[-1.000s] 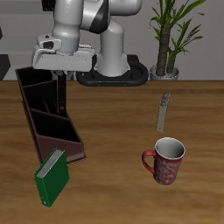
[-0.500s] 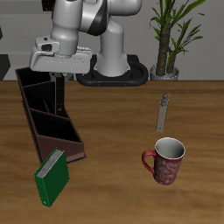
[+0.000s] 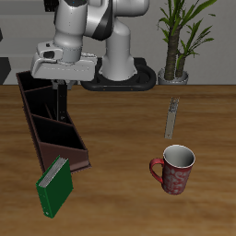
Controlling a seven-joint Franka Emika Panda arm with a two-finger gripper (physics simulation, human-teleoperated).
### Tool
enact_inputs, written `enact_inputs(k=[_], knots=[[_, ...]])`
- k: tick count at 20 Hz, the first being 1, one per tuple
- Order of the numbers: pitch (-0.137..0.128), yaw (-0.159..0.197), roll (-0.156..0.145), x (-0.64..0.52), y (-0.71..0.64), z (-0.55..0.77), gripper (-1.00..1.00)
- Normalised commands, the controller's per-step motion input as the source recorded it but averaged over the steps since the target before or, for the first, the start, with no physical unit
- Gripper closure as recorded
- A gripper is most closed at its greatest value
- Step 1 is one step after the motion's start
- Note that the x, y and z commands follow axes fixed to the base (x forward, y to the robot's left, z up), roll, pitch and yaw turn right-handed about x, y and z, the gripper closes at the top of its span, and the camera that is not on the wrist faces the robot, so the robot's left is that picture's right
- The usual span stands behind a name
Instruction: Place the black book into the right desk caddy's front compartment
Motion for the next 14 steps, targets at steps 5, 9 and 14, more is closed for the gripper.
enact_inputs(k=[5,9,14], knots=[[0.036,-0.001,-0.005,0.0,-0.04,-0.2,1.0],[0.054,-0.016,-0.003,0.04,-0.02,-0.26,1.0],[0.042,0.002,-0.005,0.04,-0.01,-0.17,1.0]])
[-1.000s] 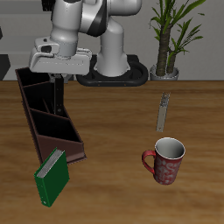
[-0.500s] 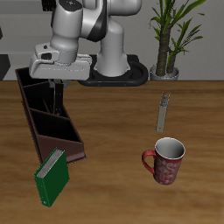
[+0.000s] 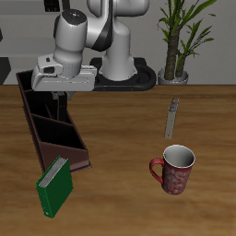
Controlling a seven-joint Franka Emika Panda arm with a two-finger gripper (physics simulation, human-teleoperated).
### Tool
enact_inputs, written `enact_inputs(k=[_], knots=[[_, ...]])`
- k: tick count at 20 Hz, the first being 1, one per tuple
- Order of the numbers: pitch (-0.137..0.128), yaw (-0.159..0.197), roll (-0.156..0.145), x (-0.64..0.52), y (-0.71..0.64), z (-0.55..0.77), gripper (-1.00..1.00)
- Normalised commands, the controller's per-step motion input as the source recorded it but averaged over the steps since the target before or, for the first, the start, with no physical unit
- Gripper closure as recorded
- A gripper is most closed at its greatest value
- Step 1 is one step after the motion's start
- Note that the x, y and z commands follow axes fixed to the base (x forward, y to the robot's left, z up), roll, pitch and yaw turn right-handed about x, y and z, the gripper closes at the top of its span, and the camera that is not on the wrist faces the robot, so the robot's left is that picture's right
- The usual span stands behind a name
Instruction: Place the black book into the right desk caddy's front compartment
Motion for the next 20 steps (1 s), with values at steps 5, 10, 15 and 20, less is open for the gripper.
enact_inputs(k=[5,10,15,20], knots=[[0.013,-0.036,-0.066,0.03,-0.11,-0.06,-1.0],[0.031,-0.016,0.01,0.04,0.03,-0.02,-1.0],[-0.005,0.0,0.013,0.02,0.06,0.08,-1.0],[-0.017,-0.004,0.017,0.02,0.08,0.14,-1.0]])
